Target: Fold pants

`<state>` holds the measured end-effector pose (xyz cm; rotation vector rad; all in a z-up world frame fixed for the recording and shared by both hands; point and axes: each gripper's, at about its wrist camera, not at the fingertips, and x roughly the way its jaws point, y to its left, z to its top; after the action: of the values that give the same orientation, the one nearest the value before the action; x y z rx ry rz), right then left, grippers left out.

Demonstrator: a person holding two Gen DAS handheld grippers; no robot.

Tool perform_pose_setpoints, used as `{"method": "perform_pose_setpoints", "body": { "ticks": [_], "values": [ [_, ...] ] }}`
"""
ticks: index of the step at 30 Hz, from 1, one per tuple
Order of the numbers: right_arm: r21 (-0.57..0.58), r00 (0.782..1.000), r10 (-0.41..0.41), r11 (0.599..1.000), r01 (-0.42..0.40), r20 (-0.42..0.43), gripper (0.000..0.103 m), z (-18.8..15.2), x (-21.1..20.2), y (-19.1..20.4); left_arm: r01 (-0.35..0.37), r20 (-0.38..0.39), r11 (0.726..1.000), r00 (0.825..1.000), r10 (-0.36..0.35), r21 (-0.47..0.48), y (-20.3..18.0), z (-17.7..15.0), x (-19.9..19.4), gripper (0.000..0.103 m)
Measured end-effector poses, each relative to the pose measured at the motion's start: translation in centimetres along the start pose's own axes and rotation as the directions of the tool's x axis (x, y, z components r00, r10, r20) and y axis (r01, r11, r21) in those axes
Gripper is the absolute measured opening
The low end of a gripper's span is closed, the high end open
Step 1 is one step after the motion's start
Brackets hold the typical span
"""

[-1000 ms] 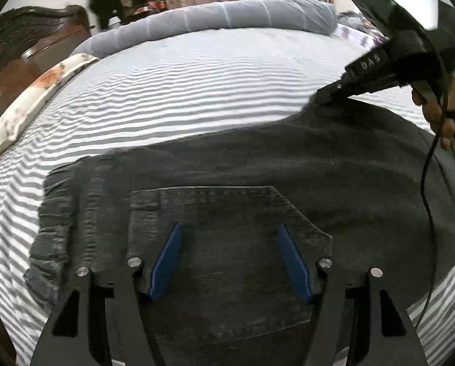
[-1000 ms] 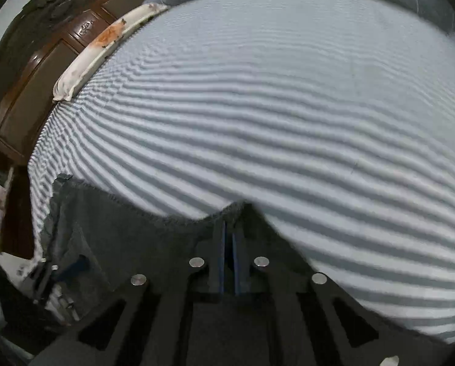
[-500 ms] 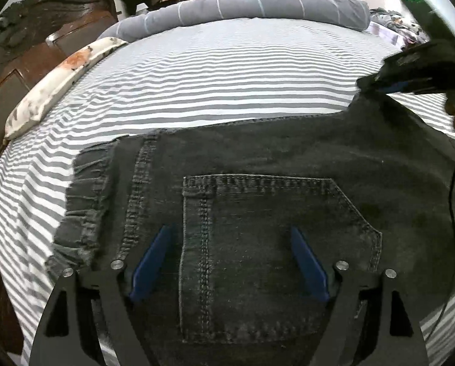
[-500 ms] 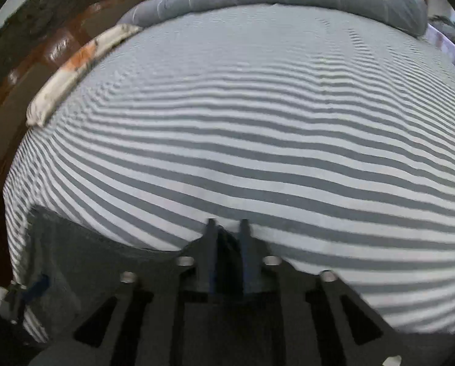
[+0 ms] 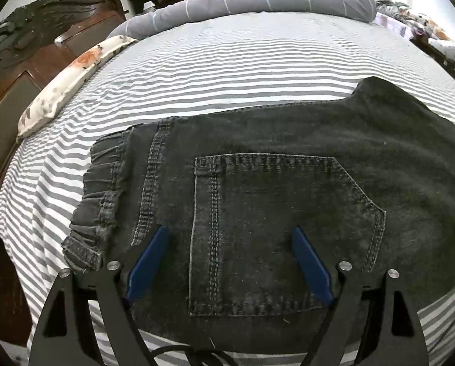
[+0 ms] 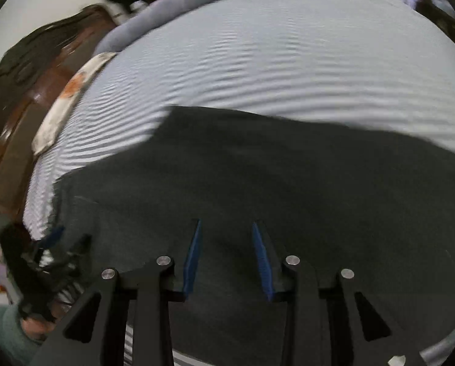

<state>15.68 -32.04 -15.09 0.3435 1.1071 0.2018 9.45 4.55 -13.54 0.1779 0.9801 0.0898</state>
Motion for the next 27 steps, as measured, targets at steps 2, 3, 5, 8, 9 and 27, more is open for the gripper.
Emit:
{"method": "perform_pose_setpoints", "body": {
  "ticks": [2,3,5,8,9,27],
  "values": [
    [0.069,1.0,-0.001,0.998,-0.001,0.026,0.03,-0.8,-1.3,-3.2,-0.002,-0.009,1.0,1.0,0.002,-0.001,-0.4,-0.1,-0.4,0.084],
    [0.101,0.999,-0.022,0.995,0.017,0.046,0.03,-1.2,-2.3,-5.2,0.0,-0.01,1.0,1.0,0.0,0.002,-0.7,-0.2,-0.7,0.084],
    [0.146,0.997,-0.031,0.989,0.02,0.071,0.027,-1.8,-3.7,-8.4,0.009,-0.002,1.0,1.0,-0.009,0.025,-1.9,-0.3,-1.6,0.084],
    [0.208,0.992,-0.07,0.977,0.047,0.101,0.027,-2.8,-5.8,-12.5,0.012,0.027,0.997,1.0,-0.014,0.08,-4.3,-0.5,-3.0,0.084],
    [0.228,0.991,-0.07,0.973,0.042,0.114,0.027,-3.1,-6.6,-14.2,0.033,0.036,0.994,0.999,-0.037,0.101,-5.4,-0.5,-3.4,0.084],
    [0.37,0.973,-0.006,0.925,-0.082,0.231,0.032,-7.0,-15.5,-33.1,0.33,0.033,0.855,0.927,-0.373,0.4,-28.2,1.2,-9.3,0.084]
  ]
}}
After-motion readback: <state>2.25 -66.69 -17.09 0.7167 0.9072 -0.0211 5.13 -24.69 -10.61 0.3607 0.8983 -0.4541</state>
